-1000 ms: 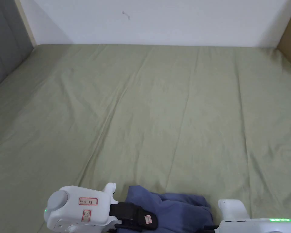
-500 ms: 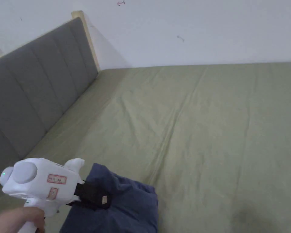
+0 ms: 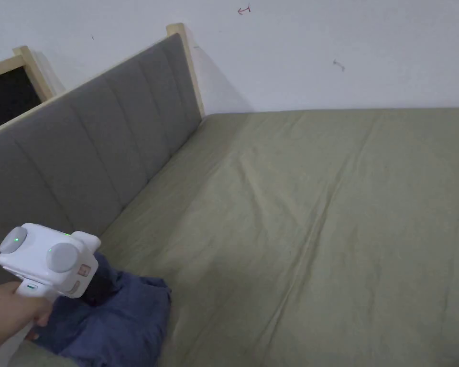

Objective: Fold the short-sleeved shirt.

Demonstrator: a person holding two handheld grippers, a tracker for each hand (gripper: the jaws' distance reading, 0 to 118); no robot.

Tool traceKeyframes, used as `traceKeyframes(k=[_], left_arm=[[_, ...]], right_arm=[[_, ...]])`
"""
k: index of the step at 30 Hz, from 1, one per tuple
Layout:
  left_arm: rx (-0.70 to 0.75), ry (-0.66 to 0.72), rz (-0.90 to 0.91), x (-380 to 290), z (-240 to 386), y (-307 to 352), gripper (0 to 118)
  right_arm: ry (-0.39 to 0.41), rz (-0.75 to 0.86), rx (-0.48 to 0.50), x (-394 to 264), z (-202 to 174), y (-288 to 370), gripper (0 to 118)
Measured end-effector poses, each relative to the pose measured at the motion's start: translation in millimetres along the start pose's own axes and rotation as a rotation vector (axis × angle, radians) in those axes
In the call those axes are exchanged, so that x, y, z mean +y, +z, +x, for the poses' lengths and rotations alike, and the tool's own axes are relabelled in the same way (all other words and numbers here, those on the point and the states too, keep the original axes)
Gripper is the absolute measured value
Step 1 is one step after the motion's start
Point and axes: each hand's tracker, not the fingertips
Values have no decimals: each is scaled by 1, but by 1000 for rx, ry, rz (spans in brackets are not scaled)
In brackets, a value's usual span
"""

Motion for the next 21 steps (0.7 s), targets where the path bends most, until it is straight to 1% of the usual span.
traceKeyframes(k=[1,3,6,9,11,12,13,14,15,16,17,18,20,21], left_arm=[[8,7,34,0,-5,7,115],[-57,38,99,-1,-11,30,113],[-177,152,190,-4,-11,68,113],[-367,262,310,-14,15,108,113],[-493,304,363,-26,50,133,113],[-541,310,393,-35,73,145,111],[-578,297,408,-42,93,155,104],[-606,269,446,-51,119,167,86],[-606,266,493,-57,137,171,41],[-628,236,498,-63,163,178,0],[-653,214,490,-72,187,187,0],[-716,255,536,-80,206,196,0],[-837,254,585,-92,243,216,0],[-816,266,610,-96,258,227,0]], right_arm=[[-3,2,0,0,0,1,6],[-5,6,3,0,0,4,6],[-1,19,8,0,1,11,6],[-9,49,17,2,2,21,6],[-28,75,26,4,2,32,6],[-37,90,34,5,3,38,6],[-40,99,37,6,3,44,6],[-40,113,40,7,3,52,6],[-36,126,41,7,2,58,6],[-29,140,37,7,1,66,6],[-23,153,30,7,0,75,6],[-21,168,23,6,-1,85,6],[-24,190,8,6,-2,105,6],[-24,205,13,5,-1,116,6]])
